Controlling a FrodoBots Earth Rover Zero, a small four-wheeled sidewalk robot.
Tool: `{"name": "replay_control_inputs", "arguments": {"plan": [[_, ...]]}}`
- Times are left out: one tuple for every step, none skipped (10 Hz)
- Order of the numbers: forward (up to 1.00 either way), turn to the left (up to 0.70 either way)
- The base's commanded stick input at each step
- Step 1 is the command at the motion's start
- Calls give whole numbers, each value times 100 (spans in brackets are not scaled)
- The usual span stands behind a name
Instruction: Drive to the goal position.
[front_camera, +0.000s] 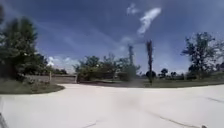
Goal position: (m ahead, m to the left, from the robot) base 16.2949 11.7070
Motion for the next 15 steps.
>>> {"name": "replay_control_inputs", "arguments": {"plan": [[85, 25], [85, 10], [85, 4], [85, 4], [85, 4], [85, 4], [85, 4], [85, 4], [85, 4], [85, 4], [85, 4], [85, 4], [85, 4], [85, 4], [85, 4]]}}
